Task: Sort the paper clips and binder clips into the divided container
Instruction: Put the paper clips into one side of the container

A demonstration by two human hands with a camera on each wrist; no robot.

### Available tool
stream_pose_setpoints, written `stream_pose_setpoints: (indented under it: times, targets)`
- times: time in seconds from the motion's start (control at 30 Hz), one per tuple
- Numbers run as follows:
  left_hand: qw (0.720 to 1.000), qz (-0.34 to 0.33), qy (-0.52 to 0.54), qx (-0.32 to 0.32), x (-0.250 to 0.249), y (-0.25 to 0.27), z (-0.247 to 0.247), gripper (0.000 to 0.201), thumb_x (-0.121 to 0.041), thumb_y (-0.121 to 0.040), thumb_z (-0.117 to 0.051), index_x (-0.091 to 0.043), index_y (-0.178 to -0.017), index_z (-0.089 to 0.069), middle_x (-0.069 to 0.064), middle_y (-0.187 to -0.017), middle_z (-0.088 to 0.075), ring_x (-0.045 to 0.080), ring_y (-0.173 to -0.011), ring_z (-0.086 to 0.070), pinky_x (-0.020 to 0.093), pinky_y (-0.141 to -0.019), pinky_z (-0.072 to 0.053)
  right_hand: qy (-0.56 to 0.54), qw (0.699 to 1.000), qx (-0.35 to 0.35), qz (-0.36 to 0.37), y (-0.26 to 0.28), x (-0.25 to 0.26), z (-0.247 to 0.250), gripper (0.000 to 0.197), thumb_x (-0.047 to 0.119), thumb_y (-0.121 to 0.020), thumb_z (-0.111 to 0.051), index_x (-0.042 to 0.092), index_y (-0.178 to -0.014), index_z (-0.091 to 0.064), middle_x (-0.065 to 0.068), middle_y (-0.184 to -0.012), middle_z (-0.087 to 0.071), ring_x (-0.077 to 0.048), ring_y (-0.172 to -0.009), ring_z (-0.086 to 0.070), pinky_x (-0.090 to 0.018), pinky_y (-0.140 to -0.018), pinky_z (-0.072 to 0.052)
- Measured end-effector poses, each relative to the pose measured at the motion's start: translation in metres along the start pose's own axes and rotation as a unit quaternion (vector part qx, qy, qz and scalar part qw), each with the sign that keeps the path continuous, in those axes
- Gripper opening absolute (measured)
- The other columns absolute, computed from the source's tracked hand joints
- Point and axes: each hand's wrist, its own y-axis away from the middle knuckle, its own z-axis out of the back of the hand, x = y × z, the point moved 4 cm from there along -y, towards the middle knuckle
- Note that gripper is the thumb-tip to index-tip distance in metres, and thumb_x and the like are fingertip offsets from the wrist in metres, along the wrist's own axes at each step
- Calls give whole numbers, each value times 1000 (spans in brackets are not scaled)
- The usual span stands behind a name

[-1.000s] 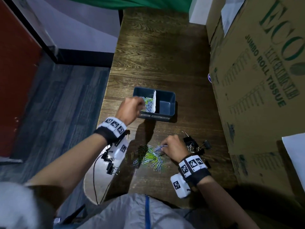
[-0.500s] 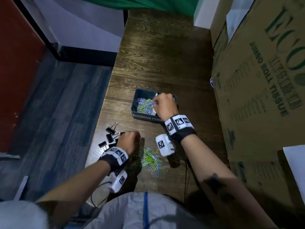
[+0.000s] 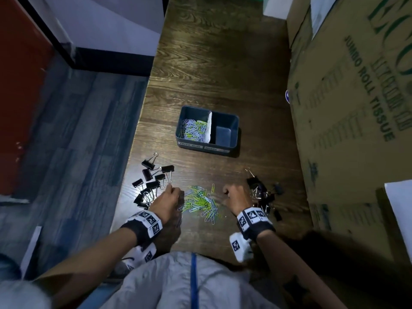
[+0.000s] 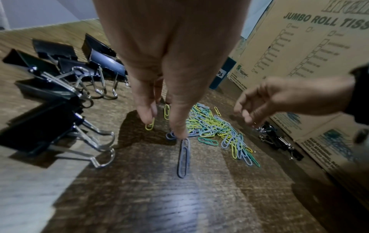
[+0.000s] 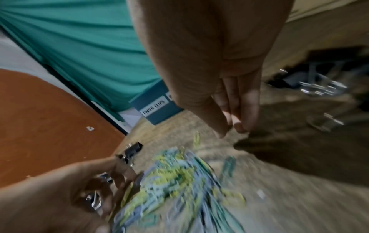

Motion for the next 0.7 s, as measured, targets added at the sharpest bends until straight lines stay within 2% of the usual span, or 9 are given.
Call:
stream_pose_setpoints:
  times: [0.13, 0.2, 0.27, 0.37, 0.43, 0.5, 0.57, 0.63, 0.7]
  targets:
    - [999, -23, 34, -19, -7, -9, -5, 56, 0, -74, -72, -14, -121, -45, 9, -116, -45, 30, -95, -62, 37, -82, -50, -14, 1000, 14, -9, 10, -2, -29, 25, 3, -90, -56, 21, -107, -58, -8, -114, -65, -31, -97, -64, -39, -85, -53]
    - [998, -35, 53, -28, -16, -15, -11, 51, 4, -74, -70, -15, -117, -50, 8, -112, -50, 30, -96, -61, 34, -82, -48, -27, 1000, 0, 13, 11, 8, -39, 36, -3, -86, -53, 20, -113, -60, -9, -119, -65, -33, -103, -64, -38, -86, -53]
    - [996, -44, 75, -34, -25, -21, -14, 48, 5, -73, -72, -16, -112, -55, 6, -107, -52, 28, -95, -60, 29, -78, -45, -49, 998, -5, 26, 10, 18, -42, 45, -6, -83, -51, 25, -113, -62, -9, -117, -68, -34, -101, -66, -38, -85, -54]
    - [993, -46, 102, -47, -30, -29, -8, 45, 8, -71, -70, -15, -109, -59, 3, -103, -53, 27, -96, -58, 28, -76, -44, -71, 997, -4, 17, 1, 16, -40, 37, 5, -86, -56, 33, -109, -60, -5, -108, -72, -32, -91, -68, -37, -81, -56]
    - [993, -58, 88, -63, -27, -29, 2, 45, -1, -75, -71, -17, -114, -56, 2, -107, -51, 25, -101, -56, 30, -77, -44, -76, 997, -10, 22, -4, 7, -36, 30, 17, -88, -64, 36, -110, -57, -1, -111, -68, -28, -92, -67, -41, -82, -57]
    - [996, -75, 29, -50, -24, -26, 11, 62, -26, -76, -79, -19, -128, -46, 2, -119, -46, 23, -110, -49, 32, -81, -44, -79, 996, 1, 37, -11, -3, -36, 46, 24, -85, -74, 35, -124, -52, 0, -124, -54, -25, -105, -64, -43, -90, -55]
    - [996, -81, -37, 0, -21, -24, 12, 91, -47, -68, -81, -22, -140, -32, 3, -135, -38, 24, -119, -41, 39, -86, -47, -103, 993, 34, 51, -14, -7, -35, 78, 33, -75, -84, 34, -139, -40, -1, -125, -38, -25, -116, -55, -45, -98, -51]
    - [989, -100, -101, 37, -22, -24, 5, 114, -58, -62, -81, -22, -149, -18, 2, -149, -26, 26, -127, -34, 44, -92, -47, -76, 992, 64, 76, -15, -2, -36, 102, 42, -62, -90, 35, -143, -30, -2, -124, -29, -28, -121, -46, -48, -100, -49]
    - [977, -131, -158, 54, -25, -24, -5, 125, -56, -61, -83, -20, -153, -8, 2, -157, -16, 27, -130, -30, 43, -96, -47, 20, 989, 94, 111, -11, 7, -38, 122, 43, -53, -94, 32, -150, -20, -3, -130, -25, -30, -126, -35, -51, -99, -47]
